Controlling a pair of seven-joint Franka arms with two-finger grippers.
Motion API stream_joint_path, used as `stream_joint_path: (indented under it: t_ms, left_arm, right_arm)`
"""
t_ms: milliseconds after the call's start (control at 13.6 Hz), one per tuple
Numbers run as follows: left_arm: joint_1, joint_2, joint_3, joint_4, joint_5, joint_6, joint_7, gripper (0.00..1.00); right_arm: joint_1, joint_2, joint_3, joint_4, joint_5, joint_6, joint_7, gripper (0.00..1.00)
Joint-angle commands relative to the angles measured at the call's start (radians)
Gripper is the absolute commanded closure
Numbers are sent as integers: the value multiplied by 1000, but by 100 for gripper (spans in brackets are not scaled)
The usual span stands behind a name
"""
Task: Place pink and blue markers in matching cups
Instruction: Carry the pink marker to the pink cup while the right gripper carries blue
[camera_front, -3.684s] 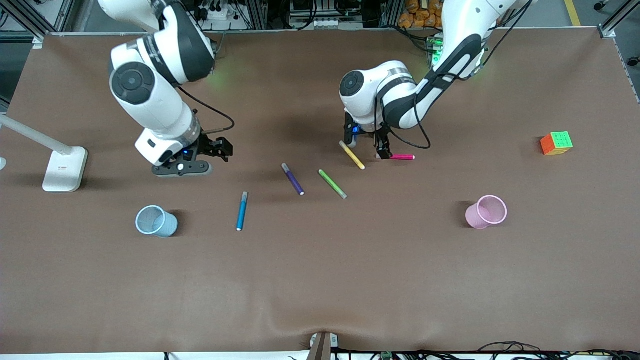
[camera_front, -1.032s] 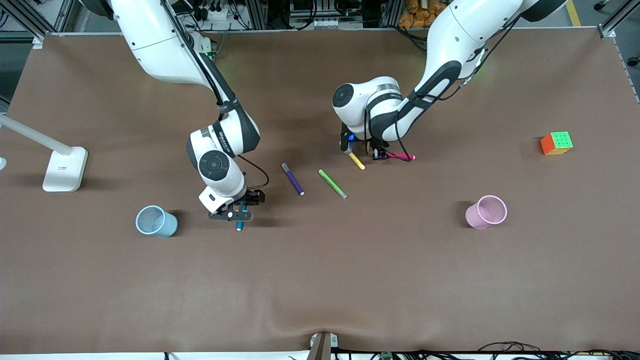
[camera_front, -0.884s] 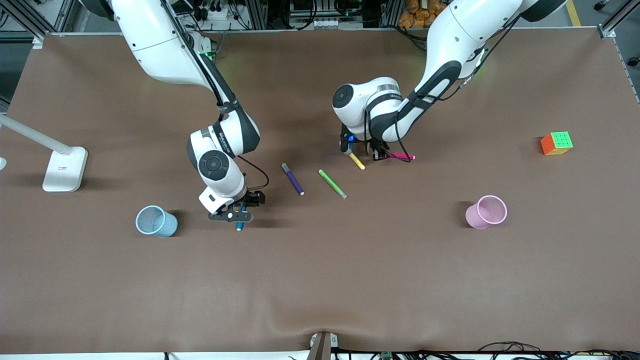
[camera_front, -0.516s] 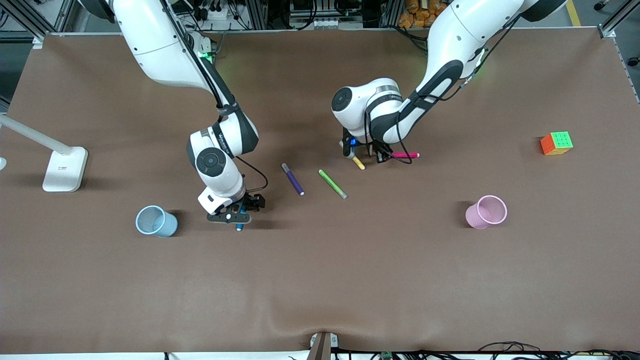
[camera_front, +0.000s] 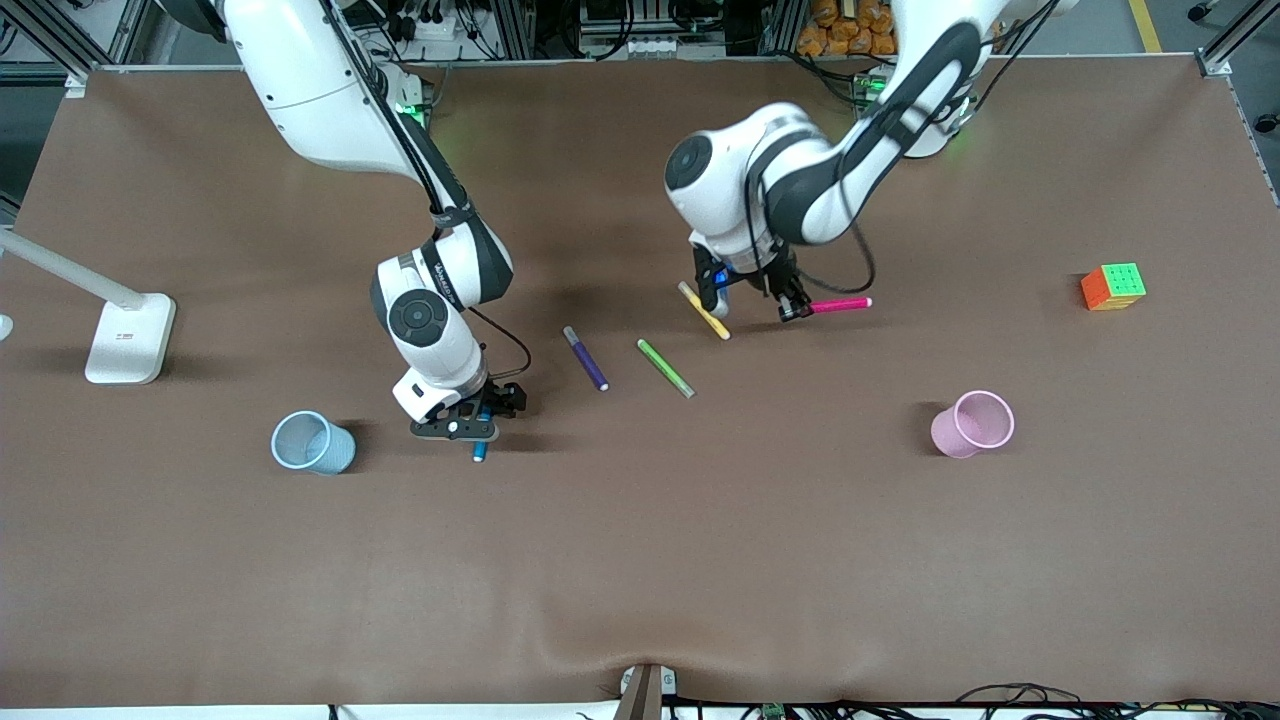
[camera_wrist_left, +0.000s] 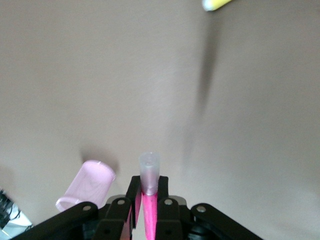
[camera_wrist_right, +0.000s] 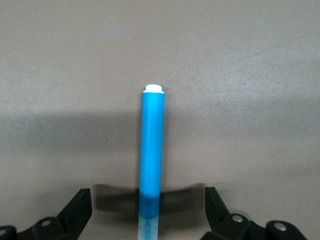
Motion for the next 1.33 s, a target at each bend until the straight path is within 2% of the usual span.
stream_joint_path:
  t_ms: [0,147,368,516,589,737,811,1032,1253]
  left_arm:
    - [133,-55,-12,69,-113,-9,107,100]
    - [208,-78,-13,128,-157,-11,161,100]
    - [371,-88,-10,189,-308,-12,311,100]
    - [431,-83,-9,231,-327,-11,383,100]
    - [452,-78,-6,243,-327,-9,397,100]
    - [529,-48,-9,251,-339,41,469,100]
    - [557,-43,-9,249,-361,72,506,100]
    - [603,-57,-10,240,-396,112,519,100]
    - [681,-52,-10,239,-538,158,650,100]
  right_arm:
    - [0,-39,8,-39,-1,-2,9,0]
    - [2,-40,7,-39,-1,-9,7,0]
    - [3,-40,8,-40,-1,-12,7,2]
    - [3,-40,7,-40,0,-20,7,30]
    - [5,-42,7,-40,-1,-22,7,47]
    - [3,-46,7,-40,-1,-23,7,87]
    - [3,-49,7,-40,-1,-23,7,100]
    - [3,-59,7,-42,-1,-26,7,100]
    - [0,-71,7,-51,-1,-28,6,100]
